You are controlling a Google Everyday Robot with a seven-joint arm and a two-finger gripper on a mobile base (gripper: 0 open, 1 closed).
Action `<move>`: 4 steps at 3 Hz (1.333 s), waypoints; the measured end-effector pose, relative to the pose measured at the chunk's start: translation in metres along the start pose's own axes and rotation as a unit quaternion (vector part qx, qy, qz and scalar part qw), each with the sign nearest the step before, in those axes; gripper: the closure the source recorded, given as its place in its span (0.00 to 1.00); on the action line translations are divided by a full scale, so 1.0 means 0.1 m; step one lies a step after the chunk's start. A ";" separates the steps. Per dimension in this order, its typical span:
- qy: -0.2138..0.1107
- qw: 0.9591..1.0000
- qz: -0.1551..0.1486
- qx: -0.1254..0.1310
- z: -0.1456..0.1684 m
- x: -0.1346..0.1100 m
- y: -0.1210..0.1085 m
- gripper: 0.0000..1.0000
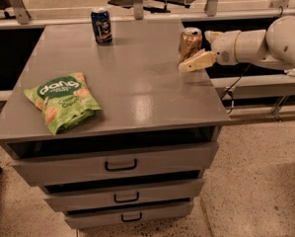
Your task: Move orange can near green rice chip bag
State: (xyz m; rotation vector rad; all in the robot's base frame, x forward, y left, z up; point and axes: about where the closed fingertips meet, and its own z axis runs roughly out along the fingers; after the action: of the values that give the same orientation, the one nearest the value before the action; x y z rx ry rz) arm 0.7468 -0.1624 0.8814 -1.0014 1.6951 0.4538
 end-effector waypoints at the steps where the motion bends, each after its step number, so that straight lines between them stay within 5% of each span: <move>1: 0.000 1.000 0.016 -0.010 0.28 -0.03 0.01 0.18; 4: -0.001 0.998 0.050 -0.044 0.34 -0.26 0.25 0.95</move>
Offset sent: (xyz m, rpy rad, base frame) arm 0.0139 0.0416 -0.0059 0.0440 0.1372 -0.0003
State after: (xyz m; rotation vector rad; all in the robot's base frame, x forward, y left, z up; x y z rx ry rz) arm 0.7494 -0.1137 0.8883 -0.9813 1.7410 0.6006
